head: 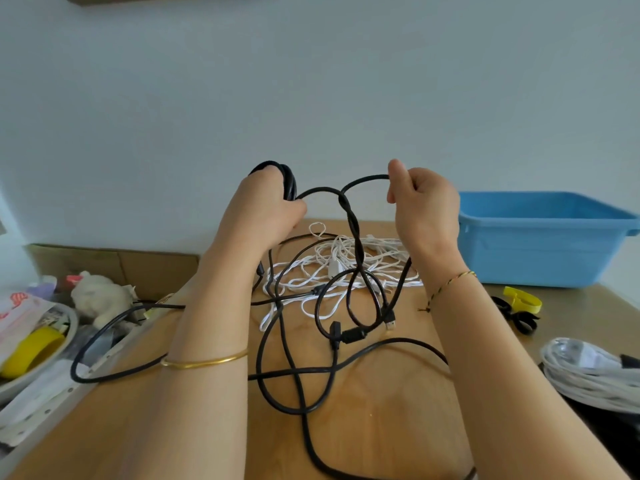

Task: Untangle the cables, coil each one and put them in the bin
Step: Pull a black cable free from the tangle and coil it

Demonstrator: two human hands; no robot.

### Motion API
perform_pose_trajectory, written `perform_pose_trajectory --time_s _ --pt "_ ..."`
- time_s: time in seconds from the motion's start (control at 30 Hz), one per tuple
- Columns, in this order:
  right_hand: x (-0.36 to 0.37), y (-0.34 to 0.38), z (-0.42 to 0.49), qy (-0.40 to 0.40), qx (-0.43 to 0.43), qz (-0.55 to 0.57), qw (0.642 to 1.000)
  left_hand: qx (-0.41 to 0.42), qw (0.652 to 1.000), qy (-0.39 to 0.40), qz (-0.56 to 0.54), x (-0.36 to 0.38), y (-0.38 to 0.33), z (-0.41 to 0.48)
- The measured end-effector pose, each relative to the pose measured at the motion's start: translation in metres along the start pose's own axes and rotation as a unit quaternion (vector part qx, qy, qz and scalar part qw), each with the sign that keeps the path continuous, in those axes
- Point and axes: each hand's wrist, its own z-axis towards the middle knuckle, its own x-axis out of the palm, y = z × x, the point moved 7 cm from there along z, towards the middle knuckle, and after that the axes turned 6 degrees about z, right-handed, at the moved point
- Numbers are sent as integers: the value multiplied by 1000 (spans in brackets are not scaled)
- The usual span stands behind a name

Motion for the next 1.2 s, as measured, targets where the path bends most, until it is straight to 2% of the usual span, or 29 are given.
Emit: perform_pose_trajectory --time_s 0.13,0.27,0.37,0.43,0.6,0.7,0.77,0.93,1.07,1.2 --pt "-1 -13 3 40 40 -43 997 -1 997 -74 16 -14 3 -1" --pt "17 -17 -2 177 59 -89 978 8 991 -132 -18 -31 1 -3" --pt "30 -14 -13 242 37 -126 961 18 991 -121 -59 -32 -11 -8" --pt "38 -11 -19 262 31 -119 957 25 994 -86 -62 -28 -22 -11" --pt "38 -5 -13 204 -31 -95 974 24 1000 10 -17 -19 -56 14" --pt "44 -2 13 191 77 78 975 18 999 34 -9 -21 -78 37" --pt "38 9 43 138 55 37 988 12 999 37 -13 -27 -94 52" --pt "-1 71 33 42 -110 31 993 39 998 31 37 -48 -136 81" --pt "-12 83 52 17 -83 82 993 27 997 59 30 -51 -144 94" --pt "-14 94 52 1 -104 75 992 -4 997 78 15 -49 -132 99"
